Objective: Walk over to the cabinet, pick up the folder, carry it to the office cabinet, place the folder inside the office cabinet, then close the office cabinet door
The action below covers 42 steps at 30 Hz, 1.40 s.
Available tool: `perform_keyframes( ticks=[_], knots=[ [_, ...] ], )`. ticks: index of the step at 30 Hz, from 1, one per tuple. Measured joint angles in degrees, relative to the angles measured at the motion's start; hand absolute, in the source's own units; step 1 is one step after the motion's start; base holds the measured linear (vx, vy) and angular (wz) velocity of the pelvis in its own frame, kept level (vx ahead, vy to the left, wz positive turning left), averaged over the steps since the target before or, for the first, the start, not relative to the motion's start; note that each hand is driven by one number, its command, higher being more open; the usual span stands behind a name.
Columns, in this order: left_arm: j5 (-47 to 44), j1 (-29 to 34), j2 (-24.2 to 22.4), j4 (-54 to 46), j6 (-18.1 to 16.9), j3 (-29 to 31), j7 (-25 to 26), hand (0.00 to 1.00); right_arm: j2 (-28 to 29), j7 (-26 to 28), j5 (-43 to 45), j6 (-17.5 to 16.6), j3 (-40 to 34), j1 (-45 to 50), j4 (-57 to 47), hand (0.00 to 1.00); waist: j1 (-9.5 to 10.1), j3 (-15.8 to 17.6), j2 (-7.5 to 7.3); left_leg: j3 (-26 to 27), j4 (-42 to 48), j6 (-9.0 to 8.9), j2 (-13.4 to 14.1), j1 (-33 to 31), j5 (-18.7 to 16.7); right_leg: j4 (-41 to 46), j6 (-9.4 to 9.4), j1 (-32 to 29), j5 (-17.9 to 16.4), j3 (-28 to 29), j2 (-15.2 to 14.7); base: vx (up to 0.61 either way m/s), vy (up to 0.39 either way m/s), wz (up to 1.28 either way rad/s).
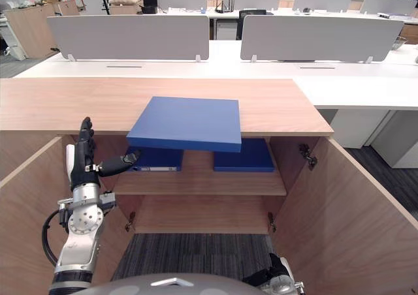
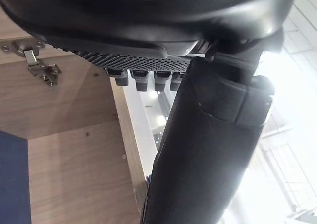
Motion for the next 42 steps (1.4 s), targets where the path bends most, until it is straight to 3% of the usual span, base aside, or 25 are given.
perform_keyframes(
  ticks=[11, 21, 30, 42],
  knots=[
    [4.84, -0.01, 3.31, 0.01, -0.42, -8.79, -5.38, 1.0, -0.01, 0.0, 0.0, -0.01, -0.01, 0.27, 0.01, 1.0, -0.3, -0.13, 0.01, 0.06, -0.05, -0.05, 0.04, 0.02, -0.02, 0.02, -0.08, 0.01, -0.07, 0.07, 0.04, 0.0, 0.0, 0.0],
    [9.19, -2.7, 11.38, 0.01, -1.89, -13.56, -7.09, 1.0, -0.39, 0.0, 0.0, -0.03, 0.01, 0.31, 0.64, 1.0, -0.75, -0.77, 0.65, 0.28, -0.06, -0.33, 0.32, 0.05, -0.21, 0.02, -0.24, -0.01, -0.25, 0.25, 0.33, 0.0, 0.0, 0.0],
    [11.21, -8.92, 17.21, 0.01, -3.76, -13.6, -7.23, 1.0, -0.65, 0.05, 0.01, -0.03, -0.01, 0.31, 1.23, 1.0, -1.12, -1.21, 1.15, 0.46, -0.09, -0.93, 1.36, 0.28, -0.42, 0.11, -0.94, -0.01, -0.71, 0.43, 1.45, 0.0, 0.0, 0.0],
    [15.84, -9.74, 21.79, 0.01, -3.78, -10.88, -6.54, 1.0, -0.69, 0.34, 0.01, -0.03, -0.2, 0.32, 1.61, 1.0, -1.13, -1.27, 1.18, 0.45, -0.14, -1.33, 2.1, 0.4, -0.51, 0.34, -1.35, 0.0, -1.02, 0.42, 2.16, 0.0, 0.0, 0.0]
  ],
)
